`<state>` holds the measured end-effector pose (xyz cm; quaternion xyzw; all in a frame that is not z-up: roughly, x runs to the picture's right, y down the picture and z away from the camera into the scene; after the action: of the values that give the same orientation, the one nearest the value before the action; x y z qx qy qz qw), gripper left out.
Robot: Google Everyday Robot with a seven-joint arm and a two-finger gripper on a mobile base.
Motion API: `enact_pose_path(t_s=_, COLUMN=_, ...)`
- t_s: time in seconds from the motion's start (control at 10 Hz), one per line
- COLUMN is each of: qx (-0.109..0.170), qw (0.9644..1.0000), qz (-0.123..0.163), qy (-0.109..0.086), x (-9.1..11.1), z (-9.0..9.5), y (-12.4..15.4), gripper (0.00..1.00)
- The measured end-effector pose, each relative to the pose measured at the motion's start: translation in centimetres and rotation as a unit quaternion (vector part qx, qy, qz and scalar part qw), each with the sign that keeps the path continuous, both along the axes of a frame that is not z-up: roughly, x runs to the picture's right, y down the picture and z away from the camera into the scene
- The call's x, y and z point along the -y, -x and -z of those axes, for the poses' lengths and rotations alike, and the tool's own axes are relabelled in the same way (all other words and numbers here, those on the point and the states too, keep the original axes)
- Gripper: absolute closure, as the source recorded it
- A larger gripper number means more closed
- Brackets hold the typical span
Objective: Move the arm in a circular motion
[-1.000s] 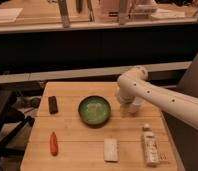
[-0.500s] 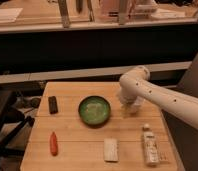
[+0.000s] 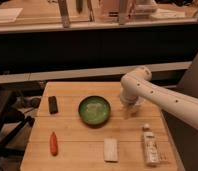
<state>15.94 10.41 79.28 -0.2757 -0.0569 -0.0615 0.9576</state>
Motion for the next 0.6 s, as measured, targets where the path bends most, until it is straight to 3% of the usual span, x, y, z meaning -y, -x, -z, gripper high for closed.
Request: enact_pose_path(t_s=0.6, qx=0.004, qw=1.0000, qz=-0.008, qy=0.003, x=-0.54, z=0.22, y=-0.29, gripper=0.20)
